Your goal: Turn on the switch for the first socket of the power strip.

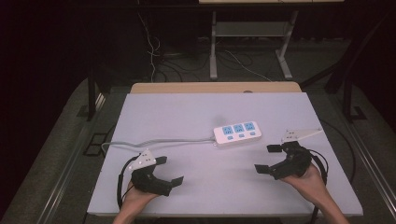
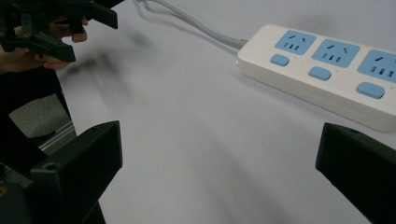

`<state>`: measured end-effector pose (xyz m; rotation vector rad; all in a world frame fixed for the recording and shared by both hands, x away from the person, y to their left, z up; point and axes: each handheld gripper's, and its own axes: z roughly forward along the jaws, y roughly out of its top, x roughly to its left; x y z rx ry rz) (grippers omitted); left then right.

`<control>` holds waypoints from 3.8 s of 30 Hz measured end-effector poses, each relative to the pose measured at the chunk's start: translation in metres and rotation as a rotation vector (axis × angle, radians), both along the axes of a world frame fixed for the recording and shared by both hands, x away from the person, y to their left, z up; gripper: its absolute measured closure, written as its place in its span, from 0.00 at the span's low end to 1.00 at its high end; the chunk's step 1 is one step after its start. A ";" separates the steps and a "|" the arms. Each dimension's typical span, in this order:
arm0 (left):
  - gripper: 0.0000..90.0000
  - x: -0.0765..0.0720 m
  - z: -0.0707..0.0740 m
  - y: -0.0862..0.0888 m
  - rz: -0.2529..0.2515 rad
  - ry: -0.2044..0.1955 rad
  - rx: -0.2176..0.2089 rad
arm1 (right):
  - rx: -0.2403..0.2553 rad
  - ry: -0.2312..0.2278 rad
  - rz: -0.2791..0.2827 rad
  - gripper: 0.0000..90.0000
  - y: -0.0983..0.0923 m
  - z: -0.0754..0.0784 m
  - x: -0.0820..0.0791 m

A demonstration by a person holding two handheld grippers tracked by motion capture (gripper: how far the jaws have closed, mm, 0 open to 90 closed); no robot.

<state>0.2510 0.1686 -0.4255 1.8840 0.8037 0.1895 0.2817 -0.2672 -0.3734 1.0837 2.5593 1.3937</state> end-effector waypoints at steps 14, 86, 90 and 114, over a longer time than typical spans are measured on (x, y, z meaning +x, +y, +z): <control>0.00 0.001 0.000 0.002 0.006 0.001 -0.003 | -0.033 0.000 0.029 0.00 0.010 0.016 0.022; 0.00 0.002 -0.001 0.002 0.001 0.006 0.003 | -0.109 0.085 -0.012 0.38 0.070 0.004 0.112; 0.00 0.002 -0.001 0.002 0.000 0.007 0.001 | -0.108 0.081 -0.025 0.47 0.070 0.001 0.114; 0.00 0.003 0.000 0.003 0.002 0.006 -0.003 | -0.122 0.090 -0.017 0.99 0.074 -0.022 0.129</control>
